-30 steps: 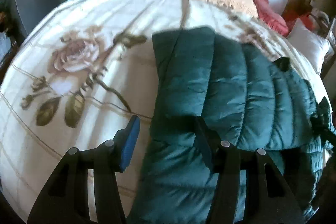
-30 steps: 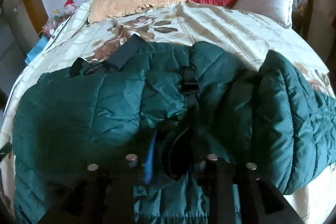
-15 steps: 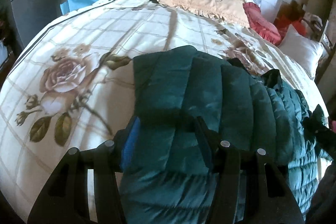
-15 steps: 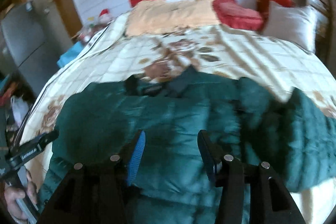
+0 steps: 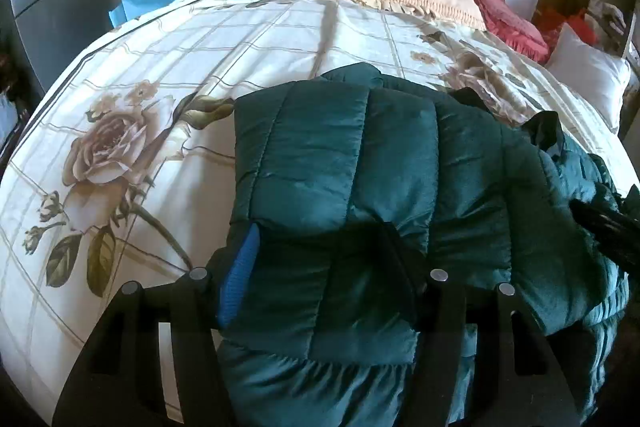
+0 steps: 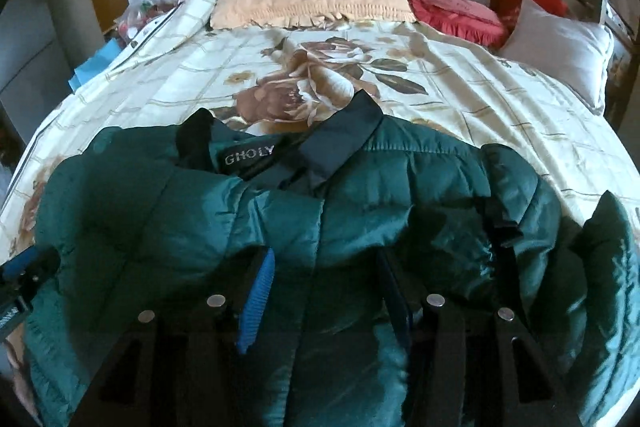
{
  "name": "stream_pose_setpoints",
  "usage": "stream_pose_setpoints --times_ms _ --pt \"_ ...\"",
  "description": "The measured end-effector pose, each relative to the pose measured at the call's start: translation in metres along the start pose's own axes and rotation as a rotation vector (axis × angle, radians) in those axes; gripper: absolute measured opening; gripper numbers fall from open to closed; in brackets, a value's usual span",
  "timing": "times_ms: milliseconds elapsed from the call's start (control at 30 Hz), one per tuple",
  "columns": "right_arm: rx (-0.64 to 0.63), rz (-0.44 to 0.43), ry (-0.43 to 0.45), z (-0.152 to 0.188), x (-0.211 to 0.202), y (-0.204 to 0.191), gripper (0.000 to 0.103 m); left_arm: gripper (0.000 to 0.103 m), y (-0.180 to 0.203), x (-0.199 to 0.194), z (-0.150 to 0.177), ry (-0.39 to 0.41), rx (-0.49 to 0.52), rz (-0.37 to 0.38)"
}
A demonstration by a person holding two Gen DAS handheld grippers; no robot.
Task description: Fold large clothes
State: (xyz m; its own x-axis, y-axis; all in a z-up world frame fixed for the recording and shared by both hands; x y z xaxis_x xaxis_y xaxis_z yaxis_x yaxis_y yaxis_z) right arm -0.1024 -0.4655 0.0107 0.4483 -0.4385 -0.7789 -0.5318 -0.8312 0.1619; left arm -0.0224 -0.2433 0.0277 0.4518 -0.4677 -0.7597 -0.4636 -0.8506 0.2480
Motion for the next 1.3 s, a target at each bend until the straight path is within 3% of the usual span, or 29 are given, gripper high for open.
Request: stream_pose_setpoints --times_ms 233,400,500,800,1000,1100,1300 --pt "0.02 -0.076 0.075 0.032 -0.057 0.026 0.05 0.061 0.0 0.0 0.0 0.004 0.001 0.001" --pt "-0.014 0.001 -0.002 0.052 -0.031 0.03 0.05 0.062 0.002 0.0 0.001 0.006 0.009 -0.005" --pt "0.021 -0.027 -0.031 0.054 -0.022 0.037 0.05 0.062 0.004 -0.003 0.002 -0.002 0.016 -0.014" --pt "0.071 -0.043 0.048 0.058 -0.071 0.049 0.05 0.062 0.017 -0.032 0.013 0.02 0.025 0.024" --pt "0.071 -0.025 0.029 0.046 -0.057 0.044 0.051 0.062 0.027 -0.034 0.017 0.018 0.033 0.043" --pt "0.036 0.033 -0.024 0.05 -0.036 0.037 0.051 0.062 0.029 -0.023 0.021 -0.018 0.041 0.035" --pt "0.045 0.021 -0.033 0.056 -0.032 0.04 0.051 0.062 0.031 -0.019 0.026 -0.031 0.047 0.02"
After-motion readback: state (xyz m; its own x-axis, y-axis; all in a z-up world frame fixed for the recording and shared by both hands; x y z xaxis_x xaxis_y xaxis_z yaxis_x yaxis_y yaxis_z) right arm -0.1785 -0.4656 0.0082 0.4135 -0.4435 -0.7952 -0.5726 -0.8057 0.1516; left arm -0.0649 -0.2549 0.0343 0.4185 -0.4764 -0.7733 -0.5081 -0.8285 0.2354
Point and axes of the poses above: each gripper's, at about its wrist camera, not at the fingertips, and x roughly the way its jaws point, y to its right, z to its underside, the point moved 2 cm from there along x, roughly the way its jaws point, and after that the axes turned 15 degrees about z, right-handed, at the moved point
